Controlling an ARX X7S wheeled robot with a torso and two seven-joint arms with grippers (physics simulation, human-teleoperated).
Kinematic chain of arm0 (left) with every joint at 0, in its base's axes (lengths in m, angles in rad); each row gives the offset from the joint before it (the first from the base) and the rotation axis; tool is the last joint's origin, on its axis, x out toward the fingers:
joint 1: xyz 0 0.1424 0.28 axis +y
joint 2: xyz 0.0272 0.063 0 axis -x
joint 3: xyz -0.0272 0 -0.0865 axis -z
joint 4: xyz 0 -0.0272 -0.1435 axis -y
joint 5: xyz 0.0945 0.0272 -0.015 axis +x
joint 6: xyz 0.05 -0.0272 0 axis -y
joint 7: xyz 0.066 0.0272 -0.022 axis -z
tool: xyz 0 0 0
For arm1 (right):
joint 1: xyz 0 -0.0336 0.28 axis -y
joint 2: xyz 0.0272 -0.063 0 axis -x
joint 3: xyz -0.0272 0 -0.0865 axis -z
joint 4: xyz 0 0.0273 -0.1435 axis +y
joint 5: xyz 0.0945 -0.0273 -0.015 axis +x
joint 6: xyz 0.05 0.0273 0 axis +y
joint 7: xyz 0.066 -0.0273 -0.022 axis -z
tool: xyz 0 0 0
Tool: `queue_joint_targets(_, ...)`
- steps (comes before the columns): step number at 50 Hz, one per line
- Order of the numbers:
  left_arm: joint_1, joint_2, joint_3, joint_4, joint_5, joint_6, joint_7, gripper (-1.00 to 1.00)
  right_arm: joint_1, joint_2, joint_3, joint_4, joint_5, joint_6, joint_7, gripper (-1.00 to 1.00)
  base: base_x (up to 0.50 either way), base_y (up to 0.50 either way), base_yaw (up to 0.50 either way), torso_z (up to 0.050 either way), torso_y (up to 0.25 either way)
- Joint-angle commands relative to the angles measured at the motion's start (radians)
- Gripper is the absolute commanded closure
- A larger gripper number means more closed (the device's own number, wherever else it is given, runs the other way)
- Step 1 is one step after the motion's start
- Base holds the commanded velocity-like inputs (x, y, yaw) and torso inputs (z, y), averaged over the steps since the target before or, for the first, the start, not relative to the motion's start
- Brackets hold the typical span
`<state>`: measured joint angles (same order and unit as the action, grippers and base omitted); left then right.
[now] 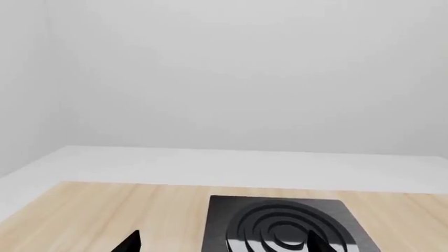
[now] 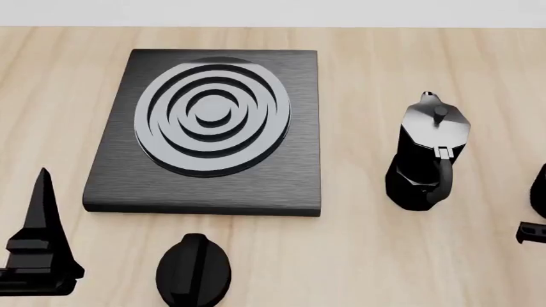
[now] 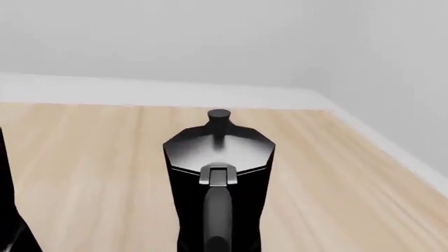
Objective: Put the right moka pot on the stove.
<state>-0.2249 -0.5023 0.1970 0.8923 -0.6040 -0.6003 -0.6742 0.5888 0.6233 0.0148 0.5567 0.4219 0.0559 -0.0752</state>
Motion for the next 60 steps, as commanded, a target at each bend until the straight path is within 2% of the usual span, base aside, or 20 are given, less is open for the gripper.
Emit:
queue_joint_targets(1,0.005,-0.005,0.003,0.002,0.002,0.006,-0.003,-1.0,-0.131,0.058,0.088,-0.293,0.075,0.086,0.053,1.0,0.0,0.0,0.0,0.0,0.0)
queue_joint_targets(11,0.002,-0.007,-0.001,0.003,-0.007,0.007,-0.006,-1.0,-0.335,0.138,0.24,-0.642,0.187,0.2,0.162,1.0,0.0,0.0,0.0,0.0,0.0)
queue_joint_targets(26,0.007,-0.011,0.005,-0.002,0.001,0.019,-0.008,-1.0,-0.551,0.154,0.385,-0.928,0.26,0.261,0.24,1.0,0.0,0.0,0.0,0.0,0.001)
queue_joint_targets(34,0.002,-0.014,0.005,0.0,-0.006,0.015,-0.012,-1.0,-0.665,0.123,0.469,-1.017,0.294,0.232,0.218,1.0,0.0,0.0,0.0,0.0,0.0)
queue_joint_targets(46,0.004,-0.015,0.012,-0.005,0.001,0.02,-0.016,-1.0,-0.828,0.063,0.52,-1.13,0.27,0.174,0.171,1.0,0.0,0.0,0.0,0.0,0.001)
queue_joint_targets(49,0.001,-0.016,0.01,-0.006,-0.005,0.015,-0.018,-1.0,-0.851,0.091,0.557,-1.186,0.304,0.215,0.193,1.0,0.0,0.0,0.0,0.0,0.0)
queue_joint_targets(50,0.002,-0.016,0.011,-0.011,-0.003,0.019,-0.016,-1.0,-0.866,0.068,0.538,-1.178,0.254,0.179,0.179,1.0,0.0,0.0,0.0,0.0,0.0)
queue_joint_targets(54,0.0,-0.018,0.011,-0.008,-0.006,0.015,-0.02,-1.0,-0.89,0.085,0.563,-1.224,0.295,0.21,0.184,1.0,0.0,0.0,0.0,0.0,0.003)
queue_joint_targets(60,0.0,-0.02,0.012,-0.006,-0.01,0.014,-0.022,-1.0,-0.924,0.033,0.526,-1.205,0.241,0.142,0.135,1.0,0.0,0.0,0.0,0.0,0.0)
